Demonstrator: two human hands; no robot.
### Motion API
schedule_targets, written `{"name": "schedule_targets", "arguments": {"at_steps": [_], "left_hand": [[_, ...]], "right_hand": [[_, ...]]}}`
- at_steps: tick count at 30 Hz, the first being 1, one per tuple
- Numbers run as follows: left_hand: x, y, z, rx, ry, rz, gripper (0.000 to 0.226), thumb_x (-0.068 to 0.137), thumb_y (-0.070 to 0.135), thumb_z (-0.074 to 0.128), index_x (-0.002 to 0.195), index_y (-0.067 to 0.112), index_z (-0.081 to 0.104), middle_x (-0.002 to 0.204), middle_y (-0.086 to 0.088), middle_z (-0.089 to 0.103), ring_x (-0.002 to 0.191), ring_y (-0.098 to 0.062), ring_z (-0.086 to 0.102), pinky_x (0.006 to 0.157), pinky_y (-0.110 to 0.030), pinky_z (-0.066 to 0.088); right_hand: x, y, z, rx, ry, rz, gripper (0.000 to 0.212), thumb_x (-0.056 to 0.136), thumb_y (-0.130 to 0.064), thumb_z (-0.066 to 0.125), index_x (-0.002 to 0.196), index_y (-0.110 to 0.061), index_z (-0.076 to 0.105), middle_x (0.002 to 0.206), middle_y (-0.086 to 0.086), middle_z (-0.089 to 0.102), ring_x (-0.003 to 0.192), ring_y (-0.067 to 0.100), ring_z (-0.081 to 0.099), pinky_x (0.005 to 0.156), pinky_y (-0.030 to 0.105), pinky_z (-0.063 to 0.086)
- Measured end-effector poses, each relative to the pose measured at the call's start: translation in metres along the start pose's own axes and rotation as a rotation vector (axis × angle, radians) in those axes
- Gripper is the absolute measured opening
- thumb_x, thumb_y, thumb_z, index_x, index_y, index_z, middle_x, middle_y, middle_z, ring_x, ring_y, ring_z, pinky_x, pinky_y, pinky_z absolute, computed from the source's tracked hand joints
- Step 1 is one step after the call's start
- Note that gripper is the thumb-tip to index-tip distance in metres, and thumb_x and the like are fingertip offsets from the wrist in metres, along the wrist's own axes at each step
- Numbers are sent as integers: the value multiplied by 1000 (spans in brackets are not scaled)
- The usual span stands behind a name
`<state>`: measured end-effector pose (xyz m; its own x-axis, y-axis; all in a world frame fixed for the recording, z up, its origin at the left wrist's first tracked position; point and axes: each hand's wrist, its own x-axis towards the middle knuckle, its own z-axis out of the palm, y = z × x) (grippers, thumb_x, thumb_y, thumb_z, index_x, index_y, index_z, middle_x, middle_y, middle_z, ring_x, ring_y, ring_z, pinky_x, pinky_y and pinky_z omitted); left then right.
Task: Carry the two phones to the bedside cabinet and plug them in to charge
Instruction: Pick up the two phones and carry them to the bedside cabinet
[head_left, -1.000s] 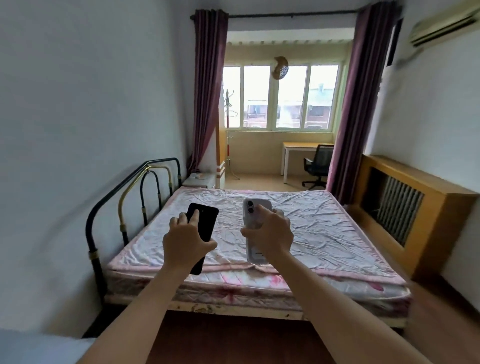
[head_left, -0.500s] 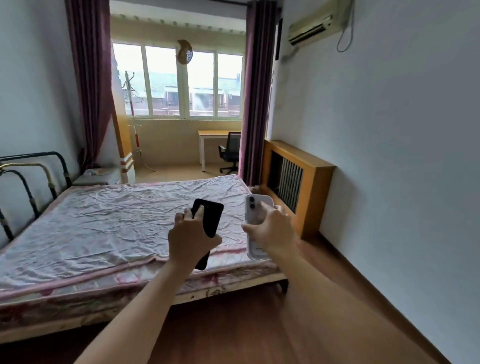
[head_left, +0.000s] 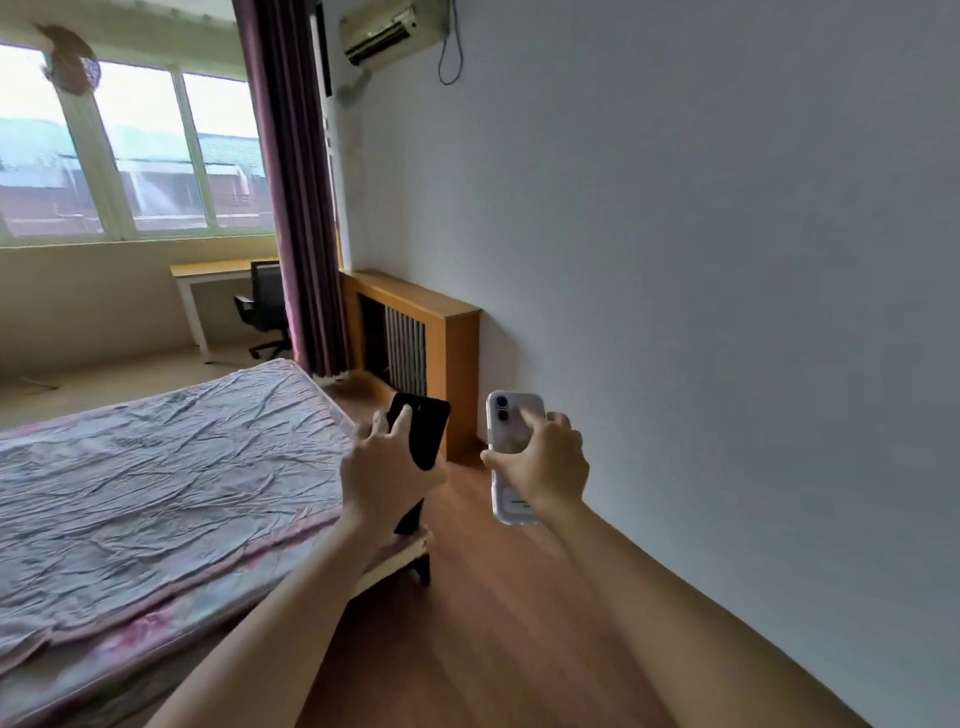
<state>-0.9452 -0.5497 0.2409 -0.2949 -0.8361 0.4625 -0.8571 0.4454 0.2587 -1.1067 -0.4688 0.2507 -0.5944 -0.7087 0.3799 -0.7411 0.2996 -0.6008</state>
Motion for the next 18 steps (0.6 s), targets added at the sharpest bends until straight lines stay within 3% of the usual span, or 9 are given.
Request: {"name": "schedule_targets", "arguments": {"at_steps": [5,11,18], "left_hand": [[49,52,52,-90,-17,70,83,56,51,63,131,19,48,114,-7,60,105,-30,53,71,-40,53],[115,100,104,-135,-41,112,87,60,55,66,136,20,43,122,-8,57,113,-32,49,72,-42,52],[191,142,151,-156,-30,127,86,61,53,67,137,19,44,123,-8,58,107,-31,51,68,-39,50]], "right_hand": [[50,46,-11,-33,59,65,78,64,-52,77,133,-30,48,124,4,54,108,22,51,70,26,41],[123,88,-10,-76,55,126,80,63,-50,77,134,-30,46,127,3,51,111,24,48,71,29,39],[206,126,0,-93,62,118,80,63,-50,76,134,-28,47,125,5,51,110,24,48,69,28,40]]}}
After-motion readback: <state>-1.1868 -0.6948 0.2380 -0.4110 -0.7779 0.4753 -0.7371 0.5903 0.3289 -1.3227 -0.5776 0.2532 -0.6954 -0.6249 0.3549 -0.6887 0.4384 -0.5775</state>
